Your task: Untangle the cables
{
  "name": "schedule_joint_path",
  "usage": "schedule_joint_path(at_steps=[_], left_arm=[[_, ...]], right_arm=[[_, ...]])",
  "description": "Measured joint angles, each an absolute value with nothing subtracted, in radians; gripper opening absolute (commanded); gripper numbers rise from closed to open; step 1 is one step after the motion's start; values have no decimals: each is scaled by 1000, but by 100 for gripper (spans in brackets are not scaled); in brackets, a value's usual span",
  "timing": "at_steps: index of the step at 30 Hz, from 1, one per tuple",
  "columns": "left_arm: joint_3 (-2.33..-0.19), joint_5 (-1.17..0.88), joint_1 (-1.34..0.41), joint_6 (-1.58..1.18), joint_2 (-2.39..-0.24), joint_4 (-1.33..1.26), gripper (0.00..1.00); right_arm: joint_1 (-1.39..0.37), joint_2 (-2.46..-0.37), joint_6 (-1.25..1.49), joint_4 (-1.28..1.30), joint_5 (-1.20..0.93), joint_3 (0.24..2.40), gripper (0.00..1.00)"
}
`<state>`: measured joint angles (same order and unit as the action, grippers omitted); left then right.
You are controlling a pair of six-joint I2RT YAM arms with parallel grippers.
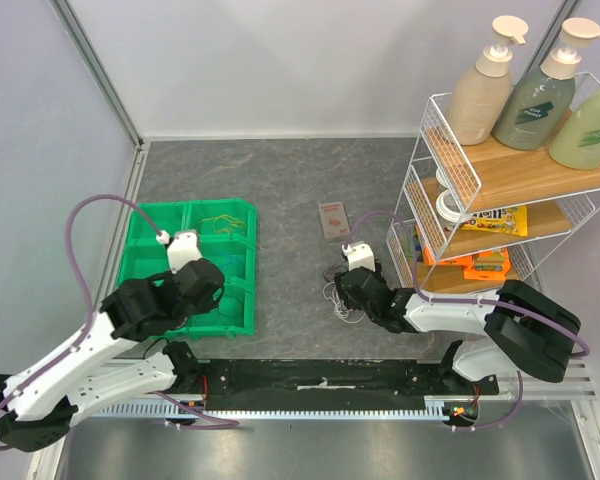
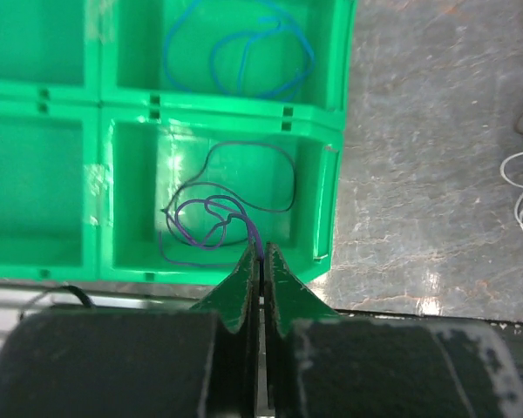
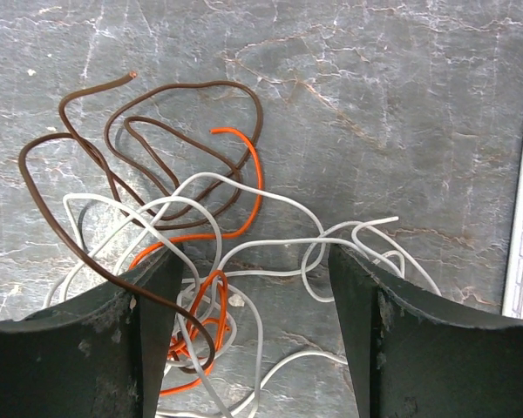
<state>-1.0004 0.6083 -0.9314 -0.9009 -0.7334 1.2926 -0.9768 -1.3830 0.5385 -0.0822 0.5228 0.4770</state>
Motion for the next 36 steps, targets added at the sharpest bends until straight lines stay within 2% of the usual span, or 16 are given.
schedule_joint_path(at_steps=[6,8,9,12,13,14,16,18,21,23,25,26,27,30,33,36], left_arm=[[-757,569,-931,-1077,-766,1187,2],[-676,564,-929,-1124,-765,1160,5],[-642,565,-928,-1153,-759,1151,10],[-603,569,-925,-1225,-712,1149,54],[-603,575,-925,-1253,-679,1146,75],[-603,577,-924,-1260,-657,1141,83],[-606,575,-921,-1276,-597,1134,89],[-624,565,-920,-1269,-553,1127,91],[-680,525,-920,-1206,-498,1076,89],[-715,493,-920,-1145,-463,1011,88],[-733,459,-920,-1075,-434,921,83],[-733,434,-920,-1035,-428,862,81],[-731,414,-920,-1013,-430,824,81],[-698,330,-920,-943,-480,675,81],[-643,192,-920,-891,-654,510,64],[-617,41,-920,-835,-896,380,60]], right_arm=[[-977,-1387,538,-95,501,477,75],[-977,-1386,533,-97,486,478,76],[-977,-1385,527,-97,474,478,76],[-977,-1380,509,-98,428,479,76],[-977,-1378,501,-98,407,479,76],[-977,-1377,493,-100,387,479,76],[-977,-1377,479,-107,353,479,76],[-977,-1376,470,-117,326,479,76],[-977,-1375,453,-133,281,477,71],[-976,-1375,441,-159,232,471,63],[-974,-1376,421,-187,139,468,29],[-974,-1378,413,-201,91,468,18],[-974,-1381,402,-214,52,468,12],[-979,-1385,390,-236,-31,468,13],[-979,-1385,381,-233,-48,468,12],[-979,-1380,366,-216,-52,468,12]])
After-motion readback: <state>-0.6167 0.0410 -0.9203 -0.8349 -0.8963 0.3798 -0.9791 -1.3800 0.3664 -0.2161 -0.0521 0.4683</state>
